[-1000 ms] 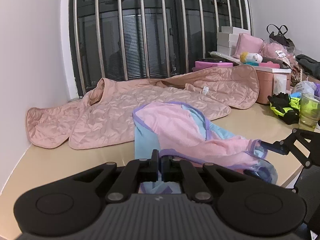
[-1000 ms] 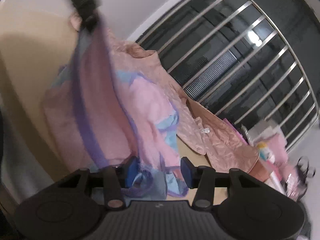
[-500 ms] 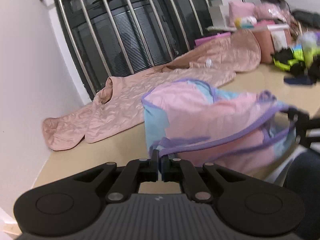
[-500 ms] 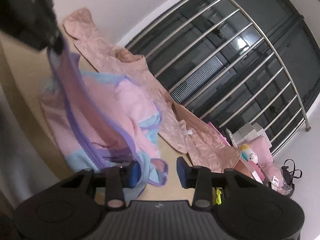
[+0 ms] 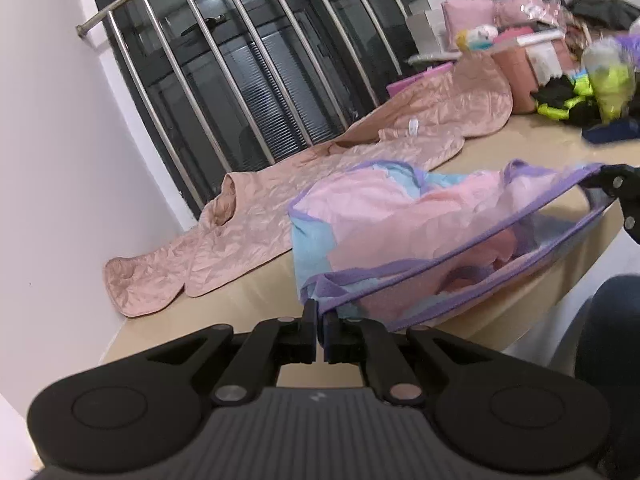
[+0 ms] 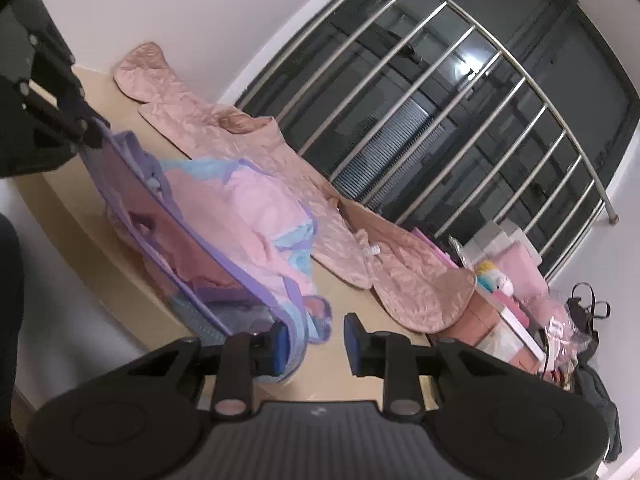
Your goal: Fold clothes
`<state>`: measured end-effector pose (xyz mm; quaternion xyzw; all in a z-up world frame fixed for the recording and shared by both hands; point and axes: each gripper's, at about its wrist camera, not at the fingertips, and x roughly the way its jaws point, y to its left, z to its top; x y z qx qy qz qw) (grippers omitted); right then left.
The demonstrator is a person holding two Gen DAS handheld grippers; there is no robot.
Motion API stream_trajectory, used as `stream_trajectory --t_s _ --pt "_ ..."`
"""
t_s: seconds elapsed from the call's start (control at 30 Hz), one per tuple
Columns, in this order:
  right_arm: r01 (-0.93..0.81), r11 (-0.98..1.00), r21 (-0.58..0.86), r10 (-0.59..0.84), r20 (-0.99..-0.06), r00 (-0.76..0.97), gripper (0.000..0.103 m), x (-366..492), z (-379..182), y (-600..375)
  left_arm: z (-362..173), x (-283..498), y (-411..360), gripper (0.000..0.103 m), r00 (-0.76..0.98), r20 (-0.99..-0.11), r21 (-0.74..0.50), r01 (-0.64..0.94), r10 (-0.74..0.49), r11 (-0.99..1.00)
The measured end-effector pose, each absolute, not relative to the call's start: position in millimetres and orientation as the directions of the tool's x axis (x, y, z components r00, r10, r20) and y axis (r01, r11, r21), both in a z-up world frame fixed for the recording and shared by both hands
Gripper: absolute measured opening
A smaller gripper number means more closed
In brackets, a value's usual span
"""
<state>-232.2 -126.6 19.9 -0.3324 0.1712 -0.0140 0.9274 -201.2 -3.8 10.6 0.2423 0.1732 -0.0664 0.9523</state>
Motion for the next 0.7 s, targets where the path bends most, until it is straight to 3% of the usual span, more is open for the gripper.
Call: stream_trajectory --t_s 0.07,0.2,0.27,0.4,0.5,0.6,0.7 --pt "-0.09 0.8 -0.594 -0.128 -0.316 0.94 0.0 -234.5 22.2 -131.0 11.7 -204.8 -6.6 0.002 0.937 -0.346 0.446 0.213 -0.052 0.869" --pt "-0.104 0.816 -0.569 -0.128 -0.354 0.926 0.002 -231.9 23.1 -133.7 9.9 -208.9 -7.8 0.002 0.944 -0.327 0.47 0.205 -0.047 0.859" --pt "-0.151 0.806 -0.572 -0.116 -0.403 0.908 0.008 -228.0 17.0 -136.1 8.8 -207.1 -4.8 0.002 0.94 -0.337 0.457 0.207 -0.047 0.865" --pt "-0.219 0.843 -0.491 -0.036 -0.458 0.888 0.005 -225.5 11.1 -148.8 15.4 -204.1 0.5 0.002 0.936 -0.345 0.444 0.226 -0.068 0.867" --pt "-0.249 0.888 -0.387 0.041 -0.473 0.88 0.003 -211.6 33.7 -161.5 49.4 -192.6 10.8 0.002 0.932 -0.332 0.39 0.276 -0.146 0.878" --pt "-0.275 0.905 -0.325 0.112 -0.442 0.89 0.001 -193.4 96.5 -176.0 98.9 -186.1 19.9 0.002 0.953 -0.252 0.407 0.26 -0.166 0.876" --pt "-0.2 0.895 -0.399 0.11 -0.237 0.965 0.001 -201.1 173.9 -182.3 162.9 -187.3 28.2 0.002 0.97 -0.14 0.426 0.239 -0.198 0.873"
